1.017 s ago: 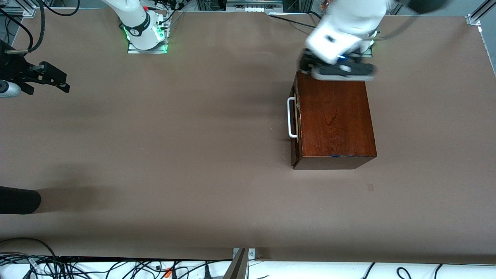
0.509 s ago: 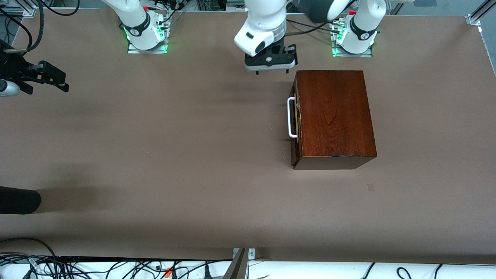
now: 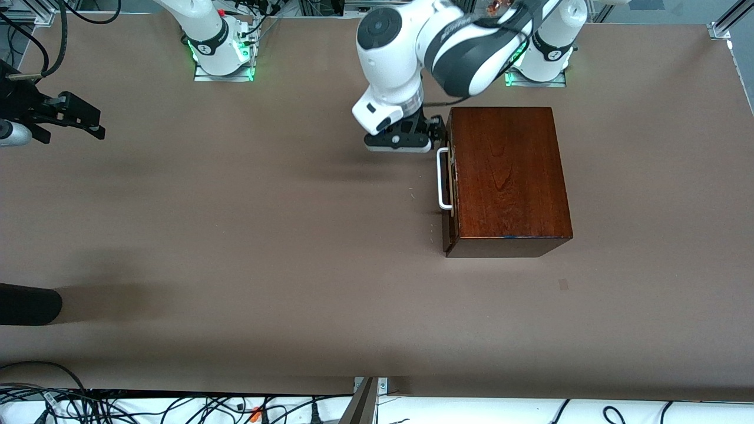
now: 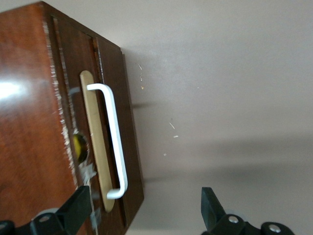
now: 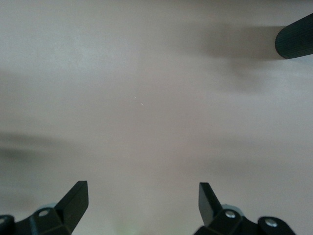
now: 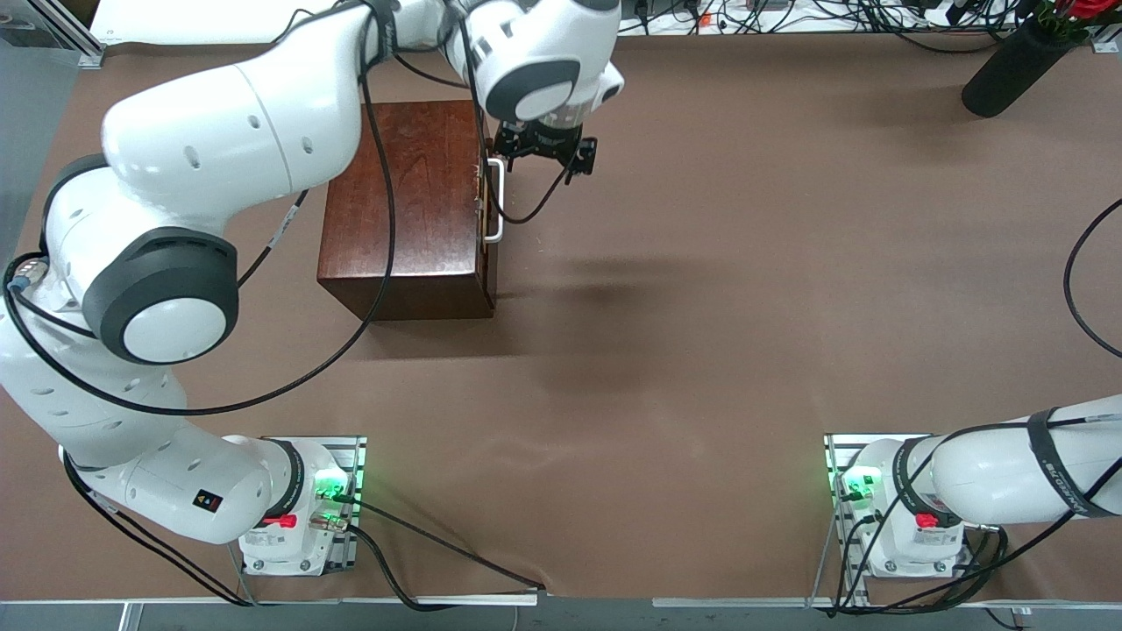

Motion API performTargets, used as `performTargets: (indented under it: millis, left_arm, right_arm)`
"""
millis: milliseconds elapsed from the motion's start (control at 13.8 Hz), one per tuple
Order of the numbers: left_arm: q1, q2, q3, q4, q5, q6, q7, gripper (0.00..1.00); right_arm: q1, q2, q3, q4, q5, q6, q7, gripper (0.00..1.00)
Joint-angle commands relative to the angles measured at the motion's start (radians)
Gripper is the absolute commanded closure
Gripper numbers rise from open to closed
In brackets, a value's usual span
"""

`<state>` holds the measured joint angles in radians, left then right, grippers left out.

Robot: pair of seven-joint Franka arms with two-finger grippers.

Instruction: Open drawer, take yellow block, close drawer

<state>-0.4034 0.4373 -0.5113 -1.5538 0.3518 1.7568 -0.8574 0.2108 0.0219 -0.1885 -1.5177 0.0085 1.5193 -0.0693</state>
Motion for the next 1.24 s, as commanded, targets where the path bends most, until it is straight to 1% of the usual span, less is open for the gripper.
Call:
performTargets:
  millis: [0, 218, 363, 509, 799, 1163]
  left_arm:
    - [0.023, -0.019, 0.0, -0.107, 0.048, 0.087, 0.021, 0.0]
    - [0.055, -0.015, 0.0, -0.178, 0.078, 0.168, 0.021, 0.0]
    - [0.071, -0.003, 0.003, -0.195, 0.084, 0.19, 0.024, 0.0]
    - [0.074, 0.038, 0.007, -0.193, 0.13, 0.197, 0.021, 0.0]
    - [0.086, 0.066, 0.008, -0.186, 0.133, 0.216, -0.015, 0.0]
    - [0.068, 0.095, 0.013, -0.167, 0.136, 0.216, -0.117, 0.0]
  right_arm:
    - [-0.004, -0.003, 0.001, 0.008, 0.016, -0.018, -0.021, 0.0]
    - [-0.004, -0.003, 0.001, 0.007, 0.018, -0.047, -0.046, 0.0]
    - [-0.004, -0.005, 0.003, 0.008, 0.019, -0.048, -0.052, 0.0]
    - [-0.002, -0.003, 0.006, 0.008, 0.024, -0.047, -0.052, 0.0]
    - [0.002, -0.003, 0.007, 0.008, 0.022, -0.059, -0.052, 0.0]
    - [0.002, -0.005, 0.006, 0.013, 0.022, -0.057, -0.052, 0.0]
